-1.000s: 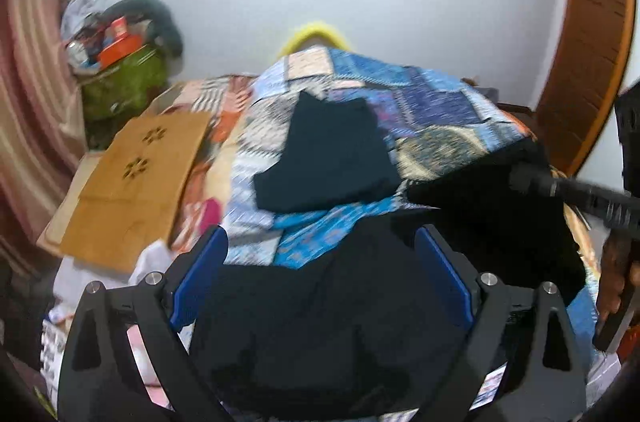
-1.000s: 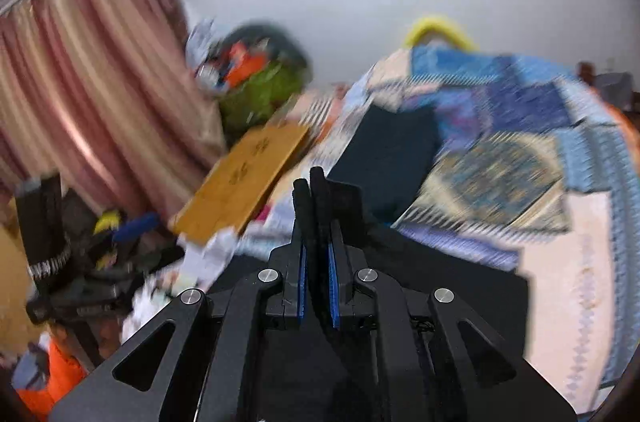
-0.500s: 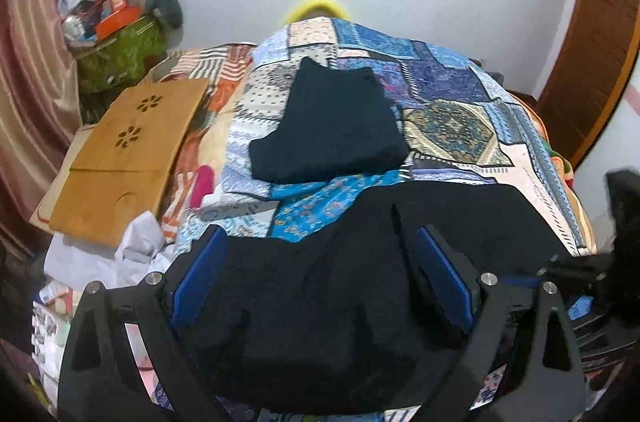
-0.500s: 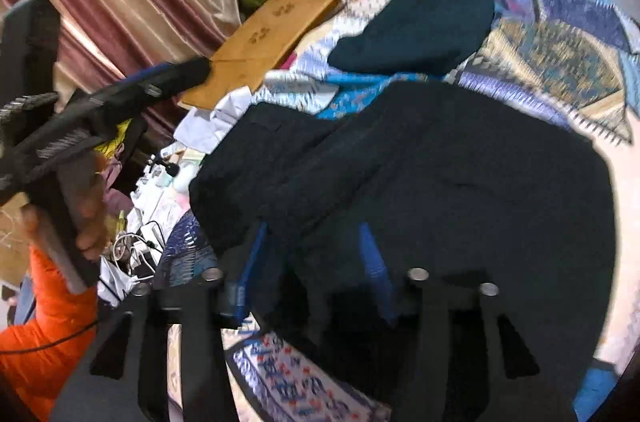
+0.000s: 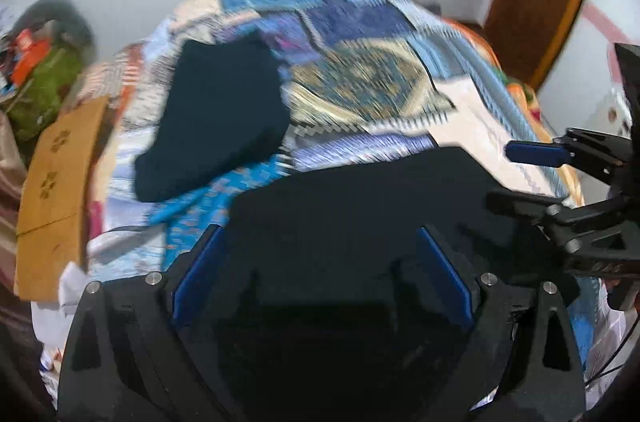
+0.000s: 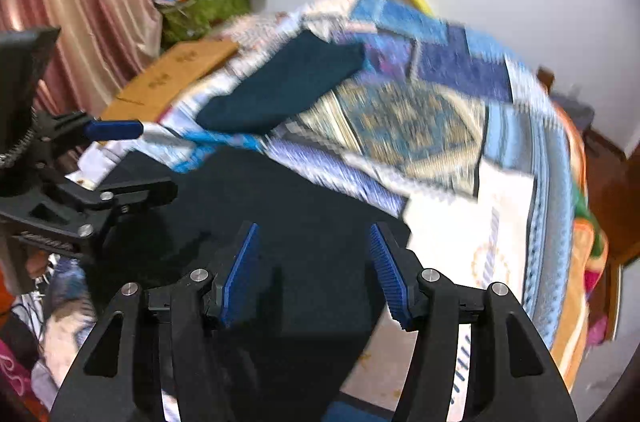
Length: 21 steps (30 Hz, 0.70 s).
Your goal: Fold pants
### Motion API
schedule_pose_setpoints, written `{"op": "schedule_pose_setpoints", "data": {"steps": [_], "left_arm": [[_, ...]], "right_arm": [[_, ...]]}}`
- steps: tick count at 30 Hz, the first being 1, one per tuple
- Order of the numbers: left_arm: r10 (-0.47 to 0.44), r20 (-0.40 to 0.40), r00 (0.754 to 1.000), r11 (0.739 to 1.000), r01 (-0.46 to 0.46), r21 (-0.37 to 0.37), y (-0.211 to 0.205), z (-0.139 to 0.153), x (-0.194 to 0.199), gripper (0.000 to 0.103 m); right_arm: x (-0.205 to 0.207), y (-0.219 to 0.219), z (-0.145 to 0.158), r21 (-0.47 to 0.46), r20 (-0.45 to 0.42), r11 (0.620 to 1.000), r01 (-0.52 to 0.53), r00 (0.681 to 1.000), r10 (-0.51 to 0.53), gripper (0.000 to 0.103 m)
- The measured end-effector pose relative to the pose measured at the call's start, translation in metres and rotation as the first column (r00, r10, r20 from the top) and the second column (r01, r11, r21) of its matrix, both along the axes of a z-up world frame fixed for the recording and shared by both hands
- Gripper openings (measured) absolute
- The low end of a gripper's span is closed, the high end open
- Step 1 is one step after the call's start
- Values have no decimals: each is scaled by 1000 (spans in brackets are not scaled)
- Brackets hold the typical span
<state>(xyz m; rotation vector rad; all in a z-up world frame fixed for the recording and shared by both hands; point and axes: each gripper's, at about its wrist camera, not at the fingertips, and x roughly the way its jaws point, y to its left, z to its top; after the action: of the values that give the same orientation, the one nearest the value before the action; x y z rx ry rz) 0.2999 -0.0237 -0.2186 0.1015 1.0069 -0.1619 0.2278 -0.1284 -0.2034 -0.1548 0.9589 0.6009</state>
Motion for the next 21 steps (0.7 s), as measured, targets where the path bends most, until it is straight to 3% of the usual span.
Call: {"op": "schedule_pose_setpoints", "data": {"steps": [3, 6, 8, 12, 18, 21], "left_arm": [[-33, -41, 999, 997, 36, 71, -17, -22, 9, 95], [-45, -74, 996, 992, 53, 117, -25, -43, 8, 96], [-25, -53, 998, 996, 30, 85, -18, -43, 0, 96], [-14, -86, 996, 1000, 15, 12, -5, -43, -14, 96], [-14, -42, 999, 1000, 15, 22, 6, -40, -54, 96], [12, -85, 996, 1000, -12, 3, 19, -35, -65, 96]], "right_arm": [[0, -8, -29, -22, -64, 1000, 3, 998, -4, 53], [-14, -20, -35, 7, -53, 1000, 10, 999, -9, 53], [-21, -28, -34, 26, -60, 999, 24, 998, -23, 53], [-41, -44, -35, 57, -71, 997, 44, 997, -40, 53], [-60, -54, -29, 63, -78, 995, 72, 995, -67, 53], [-64, -54, -21, 43, -78, 996, 74, 994, -71, 53]]}}
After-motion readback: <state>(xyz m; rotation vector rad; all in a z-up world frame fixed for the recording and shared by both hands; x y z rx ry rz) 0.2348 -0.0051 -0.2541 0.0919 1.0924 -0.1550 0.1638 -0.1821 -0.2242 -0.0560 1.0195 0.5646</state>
